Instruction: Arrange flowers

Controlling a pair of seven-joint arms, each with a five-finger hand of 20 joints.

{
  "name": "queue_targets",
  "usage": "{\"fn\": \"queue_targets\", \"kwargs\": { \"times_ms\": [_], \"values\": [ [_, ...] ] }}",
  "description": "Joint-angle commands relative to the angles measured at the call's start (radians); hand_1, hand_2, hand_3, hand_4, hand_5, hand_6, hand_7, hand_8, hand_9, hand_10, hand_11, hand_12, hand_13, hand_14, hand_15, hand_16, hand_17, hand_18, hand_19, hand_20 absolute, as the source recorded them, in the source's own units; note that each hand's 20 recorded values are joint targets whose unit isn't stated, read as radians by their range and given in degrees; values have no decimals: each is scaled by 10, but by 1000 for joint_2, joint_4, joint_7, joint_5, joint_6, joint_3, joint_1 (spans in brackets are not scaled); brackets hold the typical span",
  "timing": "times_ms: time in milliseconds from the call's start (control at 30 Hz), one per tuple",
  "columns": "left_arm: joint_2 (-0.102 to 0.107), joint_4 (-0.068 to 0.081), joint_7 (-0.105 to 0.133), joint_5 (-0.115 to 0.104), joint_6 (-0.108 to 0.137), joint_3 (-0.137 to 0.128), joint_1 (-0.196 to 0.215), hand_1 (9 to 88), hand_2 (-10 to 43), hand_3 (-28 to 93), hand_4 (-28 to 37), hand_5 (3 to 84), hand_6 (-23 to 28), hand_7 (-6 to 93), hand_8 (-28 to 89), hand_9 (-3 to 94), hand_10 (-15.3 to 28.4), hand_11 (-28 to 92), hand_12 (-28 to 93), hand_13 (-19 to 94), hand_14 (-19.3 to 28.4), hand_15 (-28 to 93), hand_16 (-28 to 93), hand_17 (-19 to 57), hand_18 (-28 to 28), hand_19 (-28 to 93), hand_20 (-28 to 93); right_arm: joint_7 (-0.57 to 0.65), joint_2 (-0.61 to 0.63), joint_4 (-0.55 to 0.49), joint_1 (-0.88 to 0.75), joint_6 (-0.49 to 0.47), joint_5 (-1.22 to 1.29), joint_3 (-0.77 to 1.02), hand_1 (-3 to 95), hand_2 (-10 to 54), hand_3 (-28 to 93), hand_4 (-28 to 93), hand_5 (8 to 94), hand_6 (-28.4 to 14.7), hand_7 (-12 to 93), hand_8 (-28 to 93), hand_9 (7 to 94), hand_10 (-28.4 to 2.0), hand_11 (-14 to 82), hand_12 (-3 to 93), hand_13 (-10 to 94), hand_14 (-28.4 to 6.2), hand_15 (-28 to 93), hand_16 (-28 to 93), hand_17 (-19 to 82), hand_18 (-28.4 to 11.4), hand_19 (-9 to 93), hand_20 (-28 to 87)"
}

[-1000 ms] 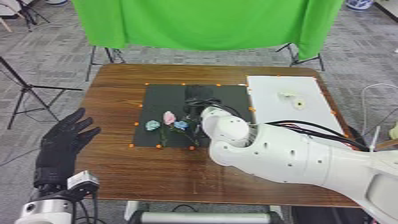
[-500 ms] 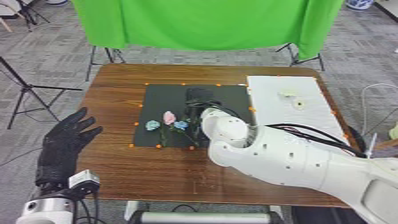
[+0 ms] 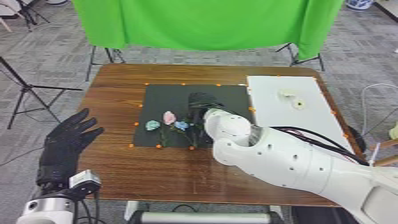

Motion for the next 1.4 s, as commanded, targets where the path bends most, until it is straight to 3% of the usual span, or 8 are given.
{"fn": "queue_targets", "kwargs": {
  "times_ms": [33, 200, 633, 800, 967, 1100, 1333, 1400],
  "values": [
    [-9, -1, -10, -16, -18, -2, 12, 239, 60, 843, -212, 372, 84, 192, -136, 353, 172, 274, 79, 295, 236, 478, -84, -90, 231, 559, 26, -1, 16, -22, 0, -32, -27, 24, 387, -95, 914, -283, 640, 8, 265, -181, 697, -99, 297, 182, 652, -67, 818, 154, 173, -190, 809, 277],
    [-11, -4, -11, -12, -17, -5, 20, 240, 61, 842, -212, 373, 85, 189, -133, 354, 172, 275, 78, 295, 238, 481, -85, -90, 232, 560, 24, -6, 22, -29, -15, -65, -33, 43, 363, -95, 931, -283, 612, 1, 259, -183, 636, -114, 327, 142, 631, -80, 834, 128, 160, -192, 804, 286],
    [-6, -5, 0, -17, -5, 4, 22, 242, 60, 840, -210, 376, 89, 180, -127, 354, 174, 275, 81, 290, 243, 490, -88, -90, 231, 562, 20, -42, 1, -34, -60, -126, -65, 111, 340, -95, 932, -283, 585, -7, 245, -177, 605, -133, 292, 131, 615, -90, 847, 102, 147, -195, 794, 299],
    [-9, -6, 2, -20, 0, 6, 27, 242, 60, 840, -210, 377, 89, 178, -124, 354, 174, 276, 82, 289, 245, 493, -90, -90, 232, 564, 18, -53, 0, -41, -67, -126, -72, 120, 326, -95, 932, -283, 585, -7, 235, -173, 572, -147, 220, 121, 605, -94, 844, 94, 146, -197, 792, 304],
    [-8, -11, 9, -23, 11, 7, 42, 244, 60, 838, -210, 378, 91, 172, -119, 353, 175, 277, 83, 284, 249, 498, -92, -91, 232, 566, 14, -69, 13, -47, -50, -50, -68, 103, 309, -95, 932, -283, 559, -9, 218, -168, 540, -152, 195, 126, 599, -95, 840, 89, 147, -199, 792, 308],
    [-5, -16, 14, -25, 20, 5, 49, 248, 57, 837, -208, 380, 94, 165, -114, 352, 179, 277, 84, 277, 255, 506, -95, -92, 233, 570, 11, -81, 55, -77, -21, -19, -54, 94, 297, -95, 932, -282, 529, -22, 205, -161, 515, -157, 184, 128, 593, -93, 837, 84, 149, -199, 793, 308],
    [5, -25, 28, -25, 33, 3, 57, 254, 54, 835, -207, 383, 100, 153, -105, 350, 189, 274, 87, 272, 259, 515, -102, -93, 234, 575, 2, -146, 188, -160, -92, -88, -112, 250, 294, -95, 932, -278, 503, -28, 193, -151, 508, -158, 180, 131, 591, -93, 836, 77, 154, -199, 793, 304],
    [12, -25, 49, -34, 45, 14, 66, 254, 53, 835, -206, 384, 100, 151, -104, 350, 189, 274, 88, 272, 260, 517, -104, -93, 234, 576, 0, -153, 242, -174, -90, -90, -112, 255, 294, -95, 932, -277, 497, -29, 191, -150, 505, -158, 178, 132, 590, -92, 836, 76, 158, -197, 792, 301]
  ]
}}
